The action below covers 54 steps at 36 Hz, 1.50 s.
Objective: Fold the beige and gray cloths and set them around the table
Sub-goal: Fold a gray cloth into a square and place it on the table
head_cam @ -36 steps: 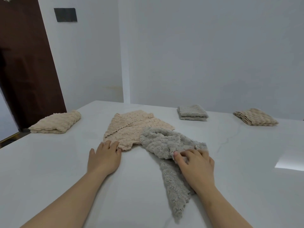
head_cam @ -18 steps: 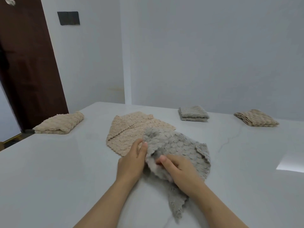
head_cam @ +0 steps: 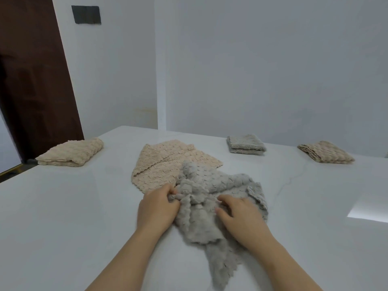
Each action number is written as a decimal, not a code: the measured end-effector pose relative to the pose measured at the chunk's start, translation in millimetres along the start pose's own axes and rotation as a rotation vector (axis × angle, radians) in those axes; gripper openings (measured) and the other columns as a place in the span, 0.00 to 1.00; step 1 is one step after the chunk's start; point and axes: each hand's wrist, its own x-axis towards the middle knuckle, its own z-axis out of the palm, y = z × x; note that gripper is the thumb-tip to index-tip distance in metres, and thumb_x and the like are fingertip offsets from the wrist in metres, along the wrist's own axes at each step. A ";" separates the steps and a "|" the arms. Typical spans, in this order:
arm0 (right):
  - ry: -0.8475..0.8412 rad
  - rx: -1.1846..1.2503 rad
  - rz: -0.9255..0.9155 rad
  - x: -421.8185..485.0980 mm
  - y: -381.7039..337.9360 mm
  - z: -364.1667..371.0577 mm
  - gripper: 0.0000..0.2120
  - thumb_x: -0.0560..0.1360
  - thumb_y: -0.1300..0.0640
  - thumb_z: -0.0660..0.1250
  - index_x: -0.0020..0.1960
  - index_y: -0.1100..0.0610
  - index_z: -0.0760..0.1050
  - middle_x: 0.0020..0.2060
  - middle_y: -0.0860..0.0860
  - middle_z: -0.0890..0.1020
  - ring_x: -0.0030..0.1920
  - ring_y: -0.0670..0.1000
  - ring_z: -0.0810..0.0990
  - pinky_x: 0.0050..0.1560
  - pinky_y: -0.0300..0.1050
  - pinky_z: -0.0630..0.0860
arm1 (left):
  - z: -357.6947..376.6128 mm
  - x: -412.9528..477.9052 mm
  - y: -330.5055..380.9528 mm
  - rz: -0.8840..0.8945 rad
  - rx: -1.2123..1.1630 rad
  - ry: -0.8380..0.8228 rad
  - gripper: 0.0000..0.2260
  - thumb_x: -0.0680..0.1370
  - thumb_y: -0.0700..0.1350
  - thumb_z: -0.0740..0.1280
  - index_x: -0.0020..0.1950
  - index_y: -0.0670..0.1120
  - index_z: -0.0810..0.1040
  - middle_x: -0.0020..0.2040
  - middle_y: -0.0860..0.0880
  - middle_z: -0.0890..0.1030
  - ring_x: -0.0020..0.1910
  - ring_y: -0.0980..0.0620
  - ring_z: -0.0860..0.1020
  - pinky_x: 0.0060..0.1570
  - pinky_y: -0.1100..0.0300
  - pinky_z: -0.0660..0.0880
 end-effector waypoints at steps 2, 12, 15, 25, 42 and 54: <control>0.011 -0.004 -0.007 0.5 -1.5 -3.7 0.14 0.78 0.49 0.57 0.60 0.49 0.73 0.54 0.47 0.80 0.57 0.51 0.74 0.57 0.45 0.72 | -4.7 2.1 -3.2 -0.030 0.042 0.029 0.06 0.72 0.44 0.63 0.38 0.55 0.73 0.41 0.51 0.77 0.50 0.47 0.74 0.43 0.57 0.70; 0.124 -0.103 -0.031 -3.0 2.9 -11.1 0.16 0.79 0.47 0.54 0.65 0.46 0.69 0.59 0.45 0.77 0.60 0.48 0.70 0.59 0.43 0.68 | -3.0 -16.5 12.9 0.219 0.059 -0.182 0.23 0.67 0.69 0.61 0.58 0.61 0.68 0.56 0.58 0.69 0.59 0.56 0.65 0.55 0.60 0.63; -0.008 -0.196 -0.042 -4.0 2.7 -10.0 0.18 0.79 0.45 0.53 0.67 0.43 0.66 0.66 0.42 0.70 0.64 0.50 0.66 0.62 0.46 0.64 | 3.3 -19.9 15.4 0.257 0.249 -0.240 0.25 0.70 0.66 0.63 0.65 0.61 0.65 0.65 0.59 0.67 0.64 0.54 0.63 0.62 0.58 0.61; -0.116 -0.254 0.118 -8.8 2.0 -31.2 0.18 0.79 0.44 0.51 0.54 0.50 0.76 0.49 0.49 0.82 0.51 0.51 0.79 0.51 0.44 0.70 | -1.3 -20.5 15.3 0.353 0.007 -0.344 0.05 0.75 0.51 0.66 0.47 0.61 0.71 0.49 0.58 0.77 0.50 0.58 0.72 0.50 0.64 0.69; -0.121 -0.202 0.032 1.4 10.0 -8.2 0.20 0.78 0.42 0.52 0.69 0.43 0.63 0.70 0.40 0.64 0.70 0.50 0.60 0.68 0.50 0.56 | -11.5 -19.6 19.7 -0.024 -0.478 -0.193 0.19 0.74 0.53 0.67 0.61 0.58 0.62 0.51 0.56 0.74 0.44 0.60 0.75 0.37 0.68 0.71; 0.150 -0.010 0.130 24.1 24.0 -3.9 0.18 0.80 0.51 0.51 0.70 0.51 0.60 0.48 0.56 0.81 0.54 0.58 0.75 0.48 0.49 0.73 | 0.8 3.1 20.5 0.154 -0.116 -0.107 0.22 0.77 0.36 0.59 0.66 0.55 0.64 0.51 0.53 0.73 0.47 0.52 0.75 0.47 0.57 0.72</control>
